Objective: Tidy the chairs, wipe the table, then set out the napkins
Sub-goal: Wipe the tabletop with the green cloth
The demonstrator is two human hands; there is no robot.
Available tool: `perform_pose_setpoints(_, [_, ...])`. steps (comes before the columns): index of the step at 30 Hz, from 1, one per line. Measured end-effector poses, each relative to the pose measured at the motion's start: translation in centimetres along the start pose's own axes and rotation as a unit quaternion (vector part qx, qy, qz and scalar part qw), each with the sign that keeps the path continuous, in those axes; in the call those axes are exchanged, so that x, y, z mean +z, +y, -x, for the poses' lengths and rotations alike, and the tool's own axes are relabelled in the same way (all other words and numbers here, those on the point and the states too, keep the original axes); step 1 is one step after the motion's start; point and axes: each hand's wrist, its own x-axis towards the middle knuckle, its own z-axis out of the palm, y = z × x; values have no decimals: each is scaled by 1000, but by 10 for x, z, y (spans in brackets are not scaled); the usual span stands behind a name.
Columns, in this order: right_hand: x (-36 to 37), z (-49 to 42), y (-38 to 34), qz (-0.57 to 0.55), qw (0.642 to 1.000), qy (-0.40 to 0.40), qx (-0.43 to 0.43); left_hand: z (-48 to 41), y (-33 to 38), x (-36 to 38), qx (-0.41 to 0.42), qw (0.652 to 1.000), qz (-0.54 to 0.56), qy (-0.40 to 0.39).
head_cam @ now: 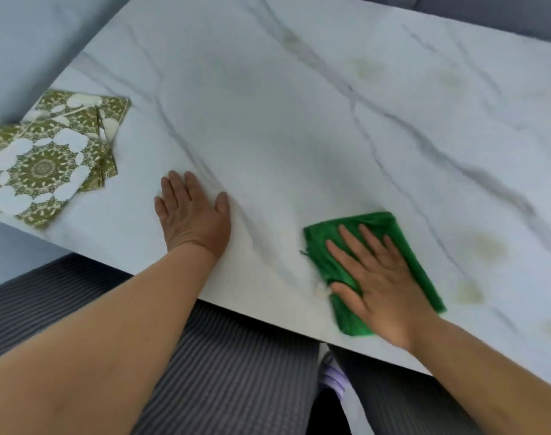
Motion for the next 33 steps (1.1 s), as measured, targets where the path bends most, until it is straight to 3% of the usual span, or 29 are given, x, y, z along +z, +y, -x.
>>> perform_pose_setpoints(3, [-12,11,72,11,979,7,202,-4,-3,2,21,999,-24,-29])
perform_pose_setpoints(5, [-18,-29,74,-14,945,22,327,-10,-6,2,33,997,-27,-59])
perform_pose_setpoints(6, [-19,-51,58,-20,939,25,343,-12,-8,0,35,996,-18,-77])
perform_pose_setpoints(8, [-11,-86,6,-18,964,26,265,-20,-11,-9,32,993,3,-110])
perform_pose_setpoints(10, [2,-92,-61,-31,993,7,118,-23,-12,-20,38,991,-7,-125])
perform_pose_setpoints(12, [11,-73,-110,-56,998,-33,-3,-19,-7,-29,38,994,-21,-103])
perform_pose_setpoints(15, [13,-37,-107,-34,994,-62,-86,8,11,-36,-9,999,44,-2])
perform_pose_setpoints(17, [10,-7,-74,-7,991,-73,-112,32,33,-36,18,997,68,38])
perform_pose_setpoints(26, [0,132,97,-3,994,-108,-33,126,151,11,79,988,128,-14])
perform_pose_setpoints(29, [-9,160,155,-14,997,-75,31,145,186,30,63,992,99,-36])
perform_pose_setpoints(33, [-19,133,224,-58,988,5,141,158,201,51,38,999,24,-24])
